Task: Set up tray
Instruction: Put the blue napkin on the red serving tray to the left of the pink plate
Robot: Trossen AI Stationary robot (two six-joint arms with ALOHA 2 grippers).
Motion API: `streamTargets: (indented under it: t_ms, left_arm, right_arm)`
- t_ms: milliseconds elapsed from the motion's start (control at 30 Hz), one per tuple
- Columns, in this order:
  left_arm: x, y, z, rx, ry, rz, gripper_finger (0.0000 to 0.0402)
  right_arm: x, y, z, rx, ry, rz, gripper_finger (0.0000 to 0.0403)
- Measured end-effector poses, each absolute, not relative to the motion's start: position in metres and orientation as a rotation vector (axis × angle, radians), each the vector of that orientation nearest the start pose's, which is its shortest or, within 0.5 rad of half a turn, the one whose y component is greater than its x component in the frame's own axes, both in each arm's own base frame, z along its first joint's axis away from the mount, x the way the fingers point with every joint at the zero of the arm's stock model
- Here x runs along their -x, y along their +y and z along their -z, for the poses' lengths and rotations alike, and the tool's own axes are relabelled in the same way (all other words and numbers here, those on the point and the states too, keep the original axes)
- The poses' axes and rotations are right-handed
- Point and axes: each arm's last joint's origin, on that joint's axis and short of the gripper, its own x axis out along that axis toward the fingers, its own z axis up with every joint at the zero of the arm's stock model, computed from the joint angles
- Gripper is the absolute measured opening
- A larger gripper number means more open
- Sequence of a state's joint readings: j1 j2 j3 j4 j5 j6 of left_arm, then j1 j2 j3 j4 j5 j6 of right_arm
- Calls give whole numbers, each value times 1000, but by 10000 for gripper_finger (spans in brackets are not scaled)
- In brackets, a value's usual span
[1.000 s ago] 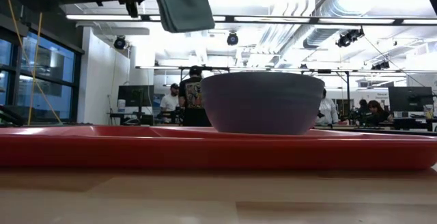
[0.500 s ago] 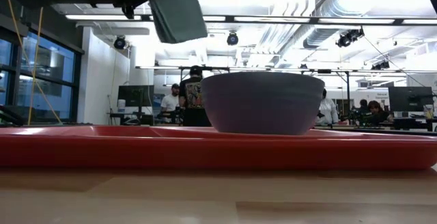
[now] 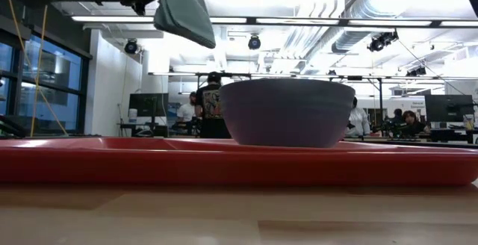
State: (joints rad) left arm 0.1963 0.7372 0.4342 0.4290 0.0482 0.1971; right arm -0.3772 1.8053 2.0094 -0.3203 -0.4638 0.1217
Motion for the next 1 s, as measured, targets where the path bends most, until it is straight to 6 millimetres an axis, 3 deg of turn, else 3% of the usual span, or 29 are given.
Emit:
streamTargets:
  t_ms: [233, 400, 600, 1000]
  left_arm:
    - [-149, 29, -299, -374, 327, -111, 23]
    - [-132, 28, -315, -542, 545, -98, 23]
    - [-122, 27, -316, -643, 674, -69, 23]
    - [-154, 3, -288, -901, 927, 139, 23]
  right_arm:
    - [-363, -153, -458, -188, 162, -28, 236]
    - [-347, -162, -464, -199, 173, 12, 239]
    - [-326, -169, -479, -184, 137, 50, 238]
    - [-274, -177, -505, -181, 107, 155, 239]
